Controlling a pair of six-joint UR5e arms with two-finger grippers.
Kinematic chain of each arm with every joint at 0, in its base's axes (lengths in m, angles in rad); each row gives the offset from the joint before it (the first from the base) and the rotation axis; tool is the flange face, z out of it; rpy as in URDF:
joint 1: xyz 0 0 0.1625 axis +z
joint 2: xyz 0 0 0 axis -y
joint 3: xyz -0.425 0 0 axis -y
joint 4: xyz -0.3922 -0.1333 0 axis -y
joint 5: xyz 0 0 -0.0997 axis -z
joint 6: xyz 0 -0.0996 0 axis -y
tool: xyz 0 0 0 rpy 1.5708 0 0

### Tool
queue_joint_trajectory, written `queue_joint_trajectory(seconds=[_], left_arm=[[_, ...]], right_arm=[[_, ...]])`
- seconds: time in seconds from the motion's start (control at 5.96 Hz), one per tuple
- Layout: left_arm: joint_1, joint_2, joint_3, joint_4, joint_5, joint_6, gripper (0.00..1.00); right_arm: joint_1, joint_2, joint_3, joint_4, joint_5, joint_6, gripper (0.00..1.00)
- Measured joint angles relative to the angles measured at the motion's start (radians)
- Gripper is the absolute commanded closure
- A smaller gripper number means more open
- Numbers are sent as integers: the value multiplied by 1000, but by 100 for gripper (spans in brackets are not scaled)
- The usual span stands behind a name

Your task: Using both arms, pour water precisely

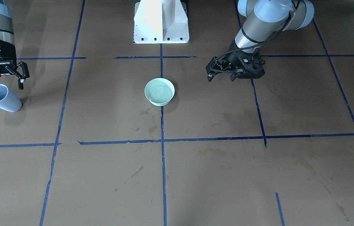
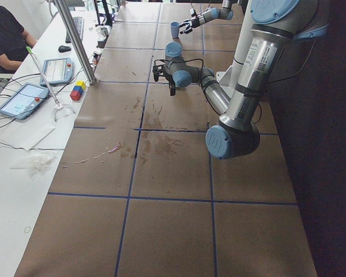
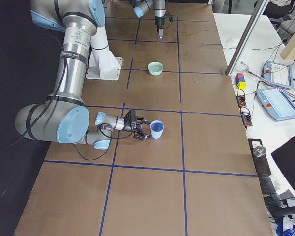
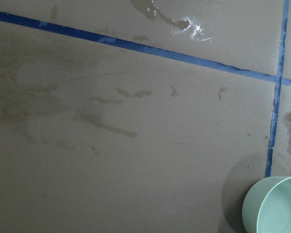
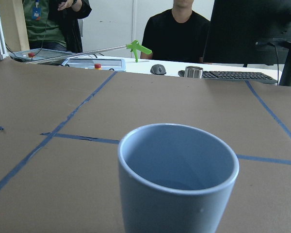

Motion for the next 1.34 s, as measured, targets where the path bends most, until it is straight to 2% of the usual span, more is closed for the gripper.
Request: queue_joint_trajectory(seconds=[0.67, 1.34], left_arm=[[-3, 14, -15, 1, -2, -2, 0], [-4, 22, -19, 4, -3, -1, 0]], right_arm=[[3, 1, -22, 87, 6, -52, 1], [42, 4, -38, 103, 26, -71, 1]])
